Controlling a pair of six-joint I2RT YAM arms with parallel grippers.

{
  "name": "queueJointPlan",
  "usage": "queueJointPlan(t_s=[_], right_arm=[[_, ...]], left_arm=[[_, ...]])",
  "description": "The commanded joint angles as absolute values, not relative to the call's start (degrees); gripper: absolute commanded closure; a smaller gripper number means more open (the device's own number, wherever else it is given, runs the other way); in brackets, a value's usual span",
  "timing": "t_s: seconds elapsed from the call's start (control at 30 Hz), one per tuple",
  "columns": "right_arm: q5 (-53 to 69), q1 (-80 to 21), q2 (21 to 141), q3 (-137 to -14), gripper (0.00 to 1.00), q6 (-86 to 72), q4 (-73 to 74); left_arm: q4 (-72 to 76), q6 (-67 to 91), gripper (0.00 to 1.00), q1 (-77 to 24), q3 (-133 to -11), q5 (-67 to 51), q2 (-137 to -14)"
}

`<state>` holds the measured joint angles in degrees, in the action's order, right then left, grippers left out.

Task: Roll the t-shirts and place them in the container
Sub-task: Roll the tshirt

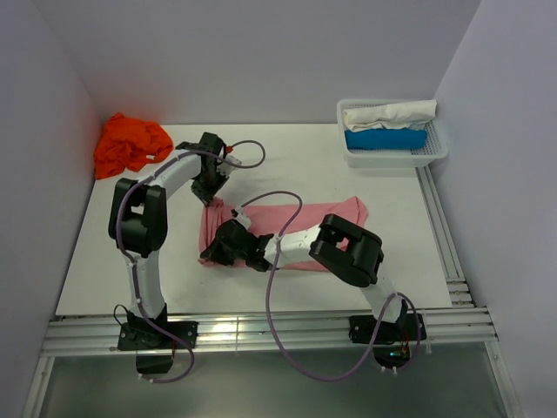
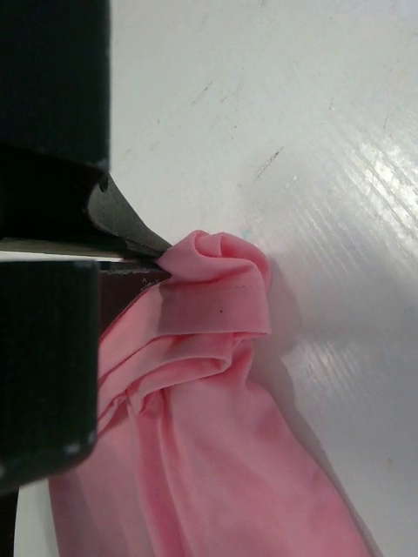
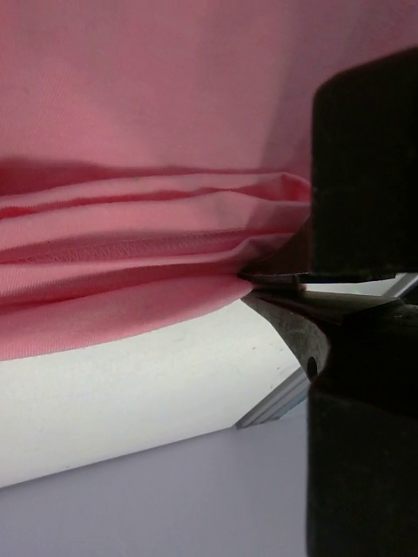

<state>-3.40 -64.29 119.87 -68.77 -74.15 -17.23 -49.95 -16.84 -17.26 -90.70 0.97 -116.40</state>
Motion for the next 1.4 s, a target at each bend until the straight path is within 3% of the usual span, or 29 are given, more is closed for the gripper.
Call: queueJointPlan(t_s=[0.0, 0.9, 1.07, 1.1, 1.37], right_arm=[[-2.81, -64.69, 114.35, -66.71, 0.96, -75.85, -19.86], [-8.52, -64.60, 109.69, -53.44, 1.00, -82.79, -25.05], [-8.70, -64.69, 110.48, -53.61, 1.00, -83.58, -24.26], [-8.79, -64.69, 110.57, -53.53, 1.00, -83.93, -24.34], [-9.40, -64.69, 111.18, -53.35, 1.00, -85.43, -24.34]], left_arm=[[-48.43, -16.35, 0.92, -18.54, -94.48, 4.66, -116.10], [-47.81, -13.27, 0.88, -25.31, -96.24, 6.07, -121.11], [-47.20, -13.71, 0.73, -25.40, -95.71, 4.31, -120.76], [-47.02, -13.71, 0.65, -25.49, -95.45, 3.70, -120.67], [-46.14, -14.76, 0.46, -25.31, -95.53, 2.47, -118.21]])
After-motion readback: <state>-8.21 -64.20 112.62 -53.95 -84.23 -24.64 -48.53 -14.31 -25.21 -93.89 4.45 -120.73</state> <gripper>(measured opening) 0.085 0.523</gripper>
